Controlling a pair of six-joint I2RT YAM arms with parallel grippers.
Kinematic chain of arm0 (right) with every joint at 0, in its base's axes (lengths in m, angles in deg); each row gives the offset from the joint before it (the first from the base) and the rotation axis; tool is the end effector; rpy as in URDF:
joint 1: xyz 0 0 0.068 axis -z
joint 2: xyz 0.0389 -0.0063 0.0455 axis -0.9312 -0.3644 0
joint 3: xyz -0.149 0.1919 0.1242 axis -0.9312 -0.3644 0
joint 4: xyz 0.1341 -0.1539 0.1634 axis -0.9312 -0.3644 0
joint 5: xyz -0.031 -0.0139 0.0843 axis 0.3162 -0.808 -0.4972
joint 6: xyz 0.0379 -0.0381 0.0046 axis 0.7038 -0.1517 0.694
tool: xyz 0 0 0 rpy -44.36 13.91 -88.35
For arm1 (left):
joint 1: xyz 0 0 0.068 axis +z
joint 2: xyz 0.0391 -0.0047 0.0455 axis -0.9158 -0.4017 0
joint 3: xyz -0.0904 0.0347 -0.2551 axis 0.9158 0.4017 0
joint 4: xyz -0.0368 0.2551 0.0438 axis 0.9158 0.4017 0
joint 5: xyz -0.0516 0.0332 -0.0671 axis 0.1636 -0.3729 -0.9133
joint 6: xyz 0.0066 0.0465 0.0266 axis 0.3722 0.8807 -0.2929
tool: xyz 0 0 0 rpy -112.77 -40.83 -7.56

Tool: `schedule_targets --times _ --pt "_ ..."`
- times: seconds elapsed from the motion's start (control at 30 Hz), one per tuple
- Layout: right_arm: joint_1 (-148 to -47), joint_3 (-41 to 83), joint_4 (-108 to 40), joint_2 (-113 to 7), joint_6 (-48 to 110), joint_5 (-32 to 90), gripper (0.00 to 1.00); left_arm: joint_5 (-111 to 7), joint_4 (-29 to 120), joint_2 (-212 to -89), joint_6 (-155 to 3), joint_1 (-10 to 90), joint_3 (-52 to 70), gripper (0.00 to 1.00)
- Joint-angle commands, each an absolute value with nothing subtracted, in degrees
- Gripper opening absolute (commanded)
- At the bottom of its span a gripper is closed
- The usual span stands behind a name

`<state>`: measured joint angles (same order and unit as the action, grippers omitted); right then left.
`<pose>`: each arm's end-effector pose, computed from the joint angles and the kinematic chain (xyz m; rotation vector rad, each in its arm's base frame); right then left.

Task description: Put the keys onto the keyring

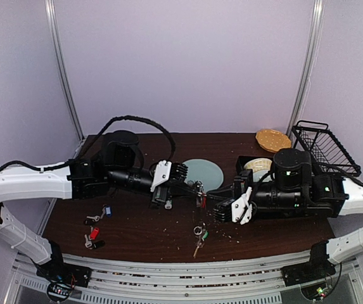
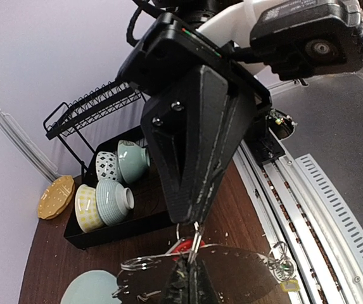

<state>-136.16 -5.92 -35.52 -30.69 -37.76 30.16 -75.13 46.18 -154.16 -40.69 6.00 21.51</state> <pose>0.0886 0.2250 0.3331 -1.6451 0.6829 0.1748 0.1427 -0.2877 0.3158 1.5616 1.1629 -0.9448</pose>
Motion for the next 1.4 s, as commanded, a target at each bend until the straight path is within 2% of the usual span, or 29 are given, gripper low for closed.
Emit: schedule_targets --times 0.0,0.2,0.6,0.87,1.03,1.37 --pt "-136.56 -6.50 -34.00 -29.59 -37.25 29.15 0.00 -75.62 42.98 -153.93 -41.85 6.51 19.83 0.00" --pt "-136.57 -7.04 -33.79 -28.63 -37.62 30.37 0.00 -75.22 43.03 -153.93 -42.70 7.35 19.99 0.00" --pt "-136.50 -6.22 -33.56 -29.85 -37.02 31.11 0.00 -77.00 52.26 -157.57 -38.85 7.78 13.22 0.00" --pt "-136.47 -7.36 -33.88 -28.08 -36.32 32.59 0.00 -78.53 49.57 -153.57 -37.91 8.72 17.87 0.00" --pt "-136.42 -4.16 -39.26 -29.13 -37.96 31.97 0.00 -86.01 56.55 -154.80 -35.96 10.39 14.40 0.00" --pt "-137.35 0.07 -45.32 -31.84 -35.92 25.67 0.00 -88.47 71.56 -158.45 -27.29 10.42 7.69 0.00"
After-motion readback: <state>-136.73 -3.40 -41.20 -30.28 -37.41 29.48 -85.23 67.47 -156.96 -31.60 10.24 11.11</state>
